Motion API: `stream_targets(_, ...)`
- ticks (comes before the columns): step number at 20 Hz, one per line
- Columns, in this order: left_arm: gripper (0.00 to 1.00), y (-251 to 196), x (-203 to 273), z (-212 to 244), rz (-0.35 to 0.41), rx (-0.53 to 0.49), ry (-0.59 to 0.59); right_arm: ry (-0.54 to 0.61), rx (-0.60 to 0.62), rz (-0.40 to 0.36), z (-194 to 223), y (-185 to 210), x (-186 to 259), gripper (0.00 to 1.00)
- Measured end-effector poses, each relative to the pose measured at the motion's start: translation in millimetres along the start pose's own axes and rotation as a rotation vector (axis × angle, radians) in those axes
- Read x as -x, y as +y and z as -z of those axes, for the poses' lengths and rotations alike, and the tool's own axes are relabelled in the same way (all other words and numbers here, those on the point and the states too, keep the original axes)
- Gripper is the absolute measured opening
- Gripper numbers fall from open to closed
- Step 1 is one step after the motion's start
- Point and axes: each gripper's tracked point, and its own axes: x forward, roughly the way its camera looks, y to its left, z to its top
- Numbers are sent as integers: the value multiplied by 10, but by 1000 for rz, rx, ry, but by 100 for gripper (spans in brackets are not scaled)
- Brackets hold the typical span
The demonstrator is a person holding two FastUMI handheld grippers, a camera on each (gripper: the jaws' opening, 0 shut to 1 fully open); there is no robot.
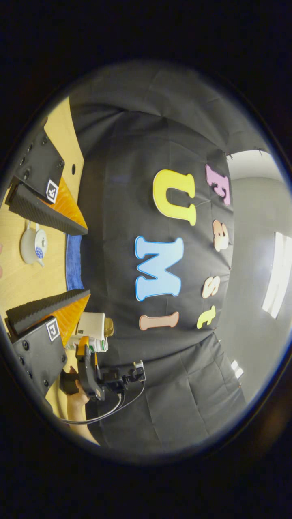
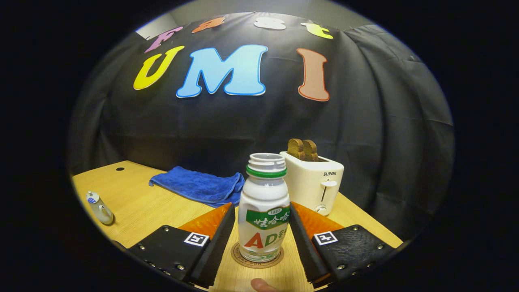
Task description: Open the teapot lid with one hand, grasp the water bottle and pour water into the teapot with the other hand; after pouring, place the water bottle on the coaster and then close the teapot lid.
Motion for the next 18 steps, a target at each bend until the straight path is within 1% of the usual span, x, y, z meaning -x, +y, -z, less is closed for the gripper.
stream_targets(3, 89, 10, 5, 1, -1, 11, 0, -22, 17, -3, -59, 21, 50, 88)
stream_targets(6, 89, 8, 42, -14, -6, 13, -1, -50, 37, 19, -132, -36, 159, 88)
stream_targets(8, 89, -7, 62, -1, -3, 19, 3, -76, 41, 52, -207, -124, 303, 88)
stream_targets(9, 89, -27, 67, 5, 0, 24, 5, -96, 45, 80, -247, -201, 411, 90)
stream_targets(10, 89, -52, 83, 41, 1, 29, 12, -121, 42, 105, -298, -264, 553, 95)
stream_targets(11, 89, -83, 94, 74, 3, 34, 19, -141, 33, 120, -335, -294, 708, 98)
stream_targets(14, 89, -193, 126, 226, -18, 46, 42, -147, -9, 113, -320, -177, 1216, 98)
stream_targets(17, 99, -547, 146, 432, -10, 64, 79, -168, -46, 104, -276, 80, 1651, 98)
stream_targets(18, 100, -627, 148, 494, -17, 56, 86, -169, -65, 94, -223, 197, 1766, 97)
